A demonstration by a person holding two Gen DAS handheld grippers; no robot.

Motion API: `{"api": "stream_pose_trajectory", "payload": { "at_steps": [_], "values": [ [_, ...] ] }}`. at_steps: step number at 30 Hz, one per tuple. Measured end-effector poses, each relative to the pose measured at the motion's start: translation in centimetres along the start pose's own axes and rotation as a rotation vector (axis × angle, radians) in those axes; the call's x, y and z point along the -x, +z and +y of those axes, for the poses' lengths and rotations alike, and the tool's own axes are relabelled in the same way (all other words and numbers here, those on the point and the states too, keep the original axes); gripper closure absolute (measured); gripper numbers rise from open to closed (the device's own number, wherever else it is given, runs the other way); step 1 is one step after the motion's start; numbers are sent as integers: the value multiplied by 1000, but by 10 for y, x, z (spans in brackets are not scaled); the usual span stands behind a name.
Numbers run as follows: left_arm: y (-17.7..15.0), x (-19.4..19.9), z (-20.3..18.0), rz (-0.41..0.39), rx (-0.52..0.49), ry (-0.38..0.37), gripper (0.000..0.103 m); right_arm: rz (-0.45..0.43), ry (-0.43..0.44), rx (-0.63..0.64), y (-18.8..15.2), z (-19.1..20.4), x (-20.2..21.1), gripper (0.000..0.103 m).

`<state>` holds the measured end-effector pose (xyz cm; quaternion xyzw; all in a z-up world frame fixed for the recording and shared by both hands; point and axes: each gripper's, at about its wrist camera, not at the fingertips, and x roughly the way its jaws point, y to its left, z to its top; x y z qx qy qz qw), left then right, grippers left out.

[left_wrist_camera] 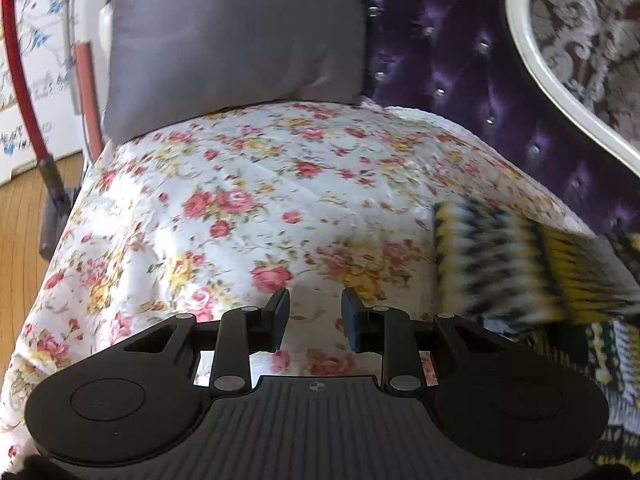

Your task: Fold small clothes

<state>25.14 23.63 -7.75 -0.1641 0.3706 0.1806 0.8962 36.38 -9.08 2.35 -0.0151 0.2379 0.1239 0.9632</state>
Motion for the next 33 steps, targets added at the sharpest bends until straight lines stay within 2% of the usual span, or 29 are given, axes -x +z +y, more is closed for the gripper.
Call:
{"api": "stream_pose_trajectory", "payload": {
  "at_steps": [6, 13, 17, 19, 21, 22, 24, 26, 28, 29, 31, 33],
  "values": [
    [-7, 1, -19, -13, -97, -12, 76, 10, -130, -51, -13, -65, 20, 94],
    [-13, 2, -37, -28, -180, -41, 76, 82, -271, -151, -53, -134, 6, 94],
    [-16, 2, -45, -33, -212, -54, 76, 146, -329, -160, -80, -153, -7, 94],
    [-18, 4, -48, -37, -233, -72, 76, 207, -317, -174, -93, -161, -15, 92],
    [-19, 6, -53, -43, -263, -91, 76, 263, -346, -200, -107, -169, -18, 90],
    [-19, 8, -55, -42, -279, -100, 76, 274, -373, -209, -111, -173, -17, 83],
    [-18, 14, -60, -57, -298, -118, 76, 253, -414, -237, -115, -180, -8, 79],
    [-16, 21, -69, -80, -315, -130, 76, 183, -421, -256, -116, -181, 12, 54],
    [-14, 24, -85, -85, -347, -149, 75, 108, -401, -241, -112, -172, 25, 42],
    [-13, 24, -93, -80, -368, -166, 75, 80, -382, -225, -109, -165, 28, 40],
    [-12, 24, -113, -66, -409, -197, 74, 57, -341, -191, -103, -152, 27, 38],
    [-11, 24, -134, -63, -422, -209, 74, 53, -285, -160, -100, -138, 19, 27]
  ]
}}
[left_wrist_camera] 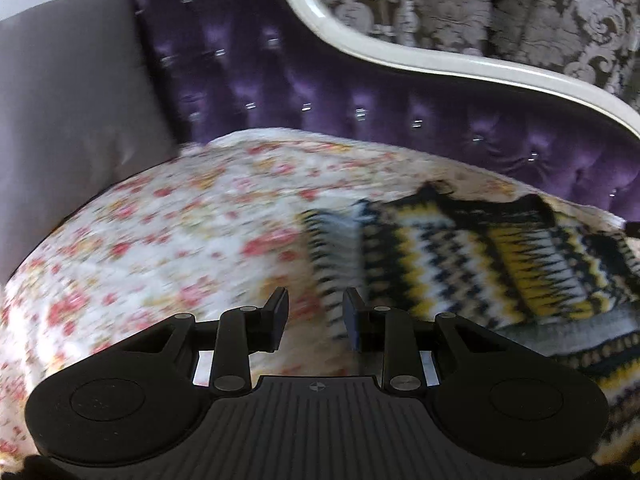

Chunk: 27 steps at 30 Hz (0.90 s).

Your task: Fold small clothes

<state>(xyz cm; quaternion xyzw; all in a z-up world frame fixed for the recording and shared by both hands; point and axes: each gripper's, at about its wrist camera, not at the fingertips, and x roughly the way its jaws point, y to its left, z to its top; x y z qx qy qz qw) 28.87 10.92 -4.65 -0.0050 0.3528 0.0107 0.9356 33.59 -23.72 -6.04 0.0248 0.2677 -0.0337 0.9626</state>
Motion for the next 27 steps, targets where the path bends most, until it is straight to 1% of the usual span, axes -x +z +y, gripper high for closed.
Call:
{"api": "stream_pose_trajectory", "payload": {
  "at_steps": [1, 3, 7, 9, 10, 11, 12, 14, 19, 23, 27],
  "values": [
    [4, -3, -8, -2, -4, -5, 74, 0, 22, 16, -1, 8, -4, 23],
    [10, -10, -27, 2, -16, -5, 74, -1, 39, 55, -6, 23, -14, 23],
    [9, -24, -56, 21, -76, 31, 74, 24, 32, 121, -23, 37, -40, 23],
    [3, -26, -63, 38, -111, 40, 74, 57, 17, 137, -34, 37, -52, 23],
    [-1, -26, -64, 43, -116, 45, 74, 46, 15, 132, -38, 33, -54, 20],
    [-4, -25, -63, 40, -118, 47, 74, 26, 17, 123, -41, 28, -54, 16],
    [-9, -22, -62, 35, -121, 55, 74, 27, 22, 100, -42, 23, -55, 15],
    [-18, -19, -53, 37, -117, 92, 74, 18, 39, 55, -43, 15, -53, 15],
    [-43, -3, -19, 17, -45, 171, 74, 0, 33, 74, -48, 18, -52, 12],
    [-60, 1, -6, 44, -25, 185, 74, -3, 45, 63, -48, 17, -52, 12],
    [-67, -4, -10, 74, -32, 176, 74, -5, 47, 61, -49, 17, -53, 12]
  ]
}}
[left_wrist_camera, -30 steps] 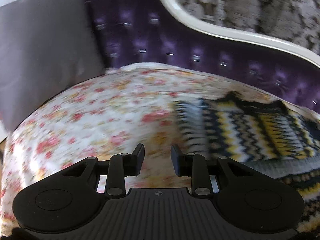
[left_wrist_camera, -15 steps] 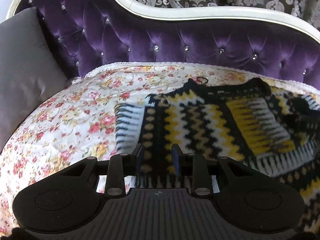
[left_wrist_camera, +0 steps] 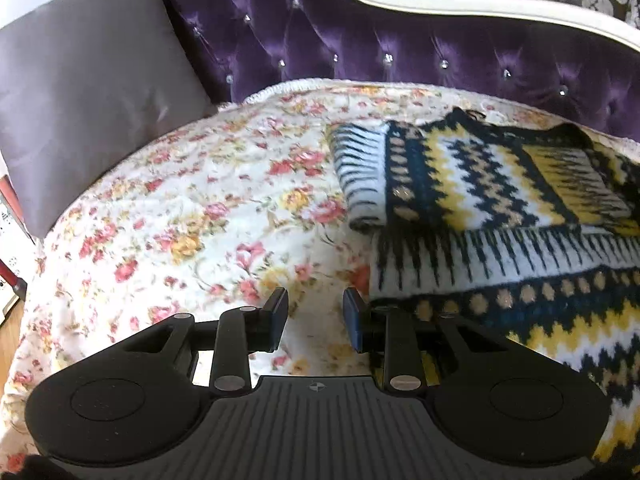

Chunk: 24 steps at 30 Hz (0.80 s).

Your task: Fold small clothes

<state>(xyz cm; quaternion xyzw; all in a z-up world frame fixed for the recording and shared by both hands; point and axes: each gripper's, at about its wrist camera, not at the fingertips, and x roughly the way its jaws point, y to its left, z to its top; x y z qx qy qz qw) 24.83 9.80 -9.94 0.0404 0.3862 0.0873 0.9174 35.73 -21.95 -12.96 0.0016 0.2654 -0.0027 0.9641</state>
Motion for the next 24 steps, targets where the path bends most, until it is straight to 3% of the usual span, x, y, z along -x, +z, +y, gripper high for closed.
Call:
{"api": "stream_pose_trajectory", "payload": {
  "at_steps": [9, 12, 17, 21, 24],
  "values": [
    [27, -28, -20, 8, -32, 62, 73, -5, 9, -10, -1, -1, 1, 12],
    [33, -39, -16, 17, -23, 129, 73, -6, 10, -11, -1, -1, 1, 12],
    [39, -56, 14, 57, 38, 295, 70, -8, 11, -14, -1, -2, 1, 11],
    [40, -60, 37, 80, 27, 347, 68, -8, 12, -15, -1, -2, 1, 11],
    [39, -58, 55, 78, 73, 306, 67, -8, 12, -15, -1, -2, 2, 11]
  ]
}}
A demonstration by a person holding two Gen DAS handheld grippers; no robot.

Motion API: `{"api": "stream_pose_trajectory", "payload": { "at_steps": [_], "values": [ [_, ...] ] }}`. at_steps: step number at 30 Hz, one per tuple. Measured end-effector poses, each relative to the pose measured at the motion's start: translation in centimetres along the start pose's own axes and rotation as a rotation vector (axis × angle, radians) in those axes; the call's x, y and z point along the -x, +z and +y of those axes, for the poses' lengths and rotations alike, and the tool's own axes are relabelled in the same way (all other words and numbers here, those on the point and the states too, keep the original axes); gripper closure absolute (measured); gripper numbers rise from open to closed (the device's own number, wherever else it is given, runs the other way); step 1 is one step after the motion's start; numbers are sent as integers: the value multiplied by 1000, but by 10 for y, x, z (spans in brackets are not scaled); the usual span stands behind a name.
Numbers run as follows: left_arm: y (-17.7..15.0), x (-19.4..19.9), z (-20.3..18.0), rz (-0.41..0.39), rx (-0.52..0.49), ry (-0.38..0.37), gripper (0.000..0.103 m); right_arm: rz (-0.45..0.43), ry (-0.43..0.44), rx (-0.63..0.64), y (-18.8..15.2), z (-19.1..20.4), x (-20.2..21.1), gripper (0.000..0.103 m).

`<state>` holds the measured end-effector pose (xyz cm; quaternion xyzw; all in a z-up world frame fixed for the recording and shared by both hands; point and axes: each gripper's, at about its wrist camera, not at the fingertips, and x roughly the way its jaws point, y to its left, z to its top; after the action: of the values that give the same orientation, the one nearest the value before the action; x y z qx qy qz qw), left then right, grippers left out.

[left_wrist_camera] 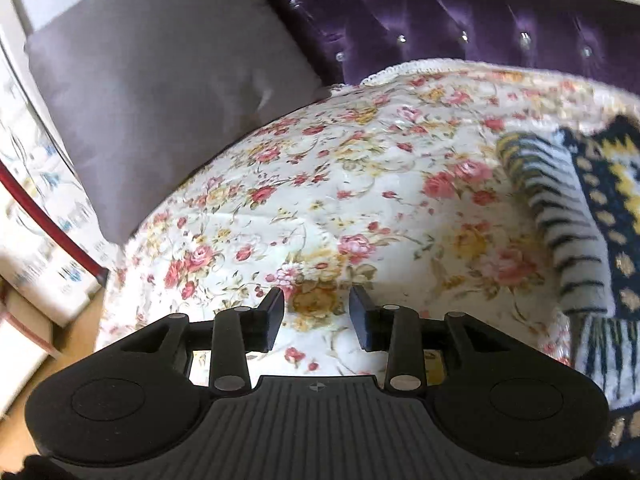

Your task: Fold small clothes

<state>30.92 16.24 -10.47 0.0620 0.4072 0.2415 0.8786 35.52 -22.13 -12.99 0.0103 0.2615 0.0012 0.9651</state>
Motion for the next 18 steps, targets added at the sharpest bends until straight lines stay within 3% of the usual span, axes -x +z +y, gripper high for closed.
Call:
{"api": "stream_pose_trajectory", "payload": {
  "at_steps": [5, 10, 13, 18],
  "values": [
    [-7, 5, 38, 7, 101, -96, 67, -2, 1, -2, 0, 0, 0, 12],
    [4, 24, 61, -45, 210, -130, 68, -4, 2, -5, 0, 0, 1, 12],
    [19, 38, 44, -91, 169, -157, 67, -6, 3, -9, 0, 0, 1, 12],
    [41, 59, -12, -135, 74, -272, 67, -7, 3, -10, 0, 0, 1, 11]
  ]
}}
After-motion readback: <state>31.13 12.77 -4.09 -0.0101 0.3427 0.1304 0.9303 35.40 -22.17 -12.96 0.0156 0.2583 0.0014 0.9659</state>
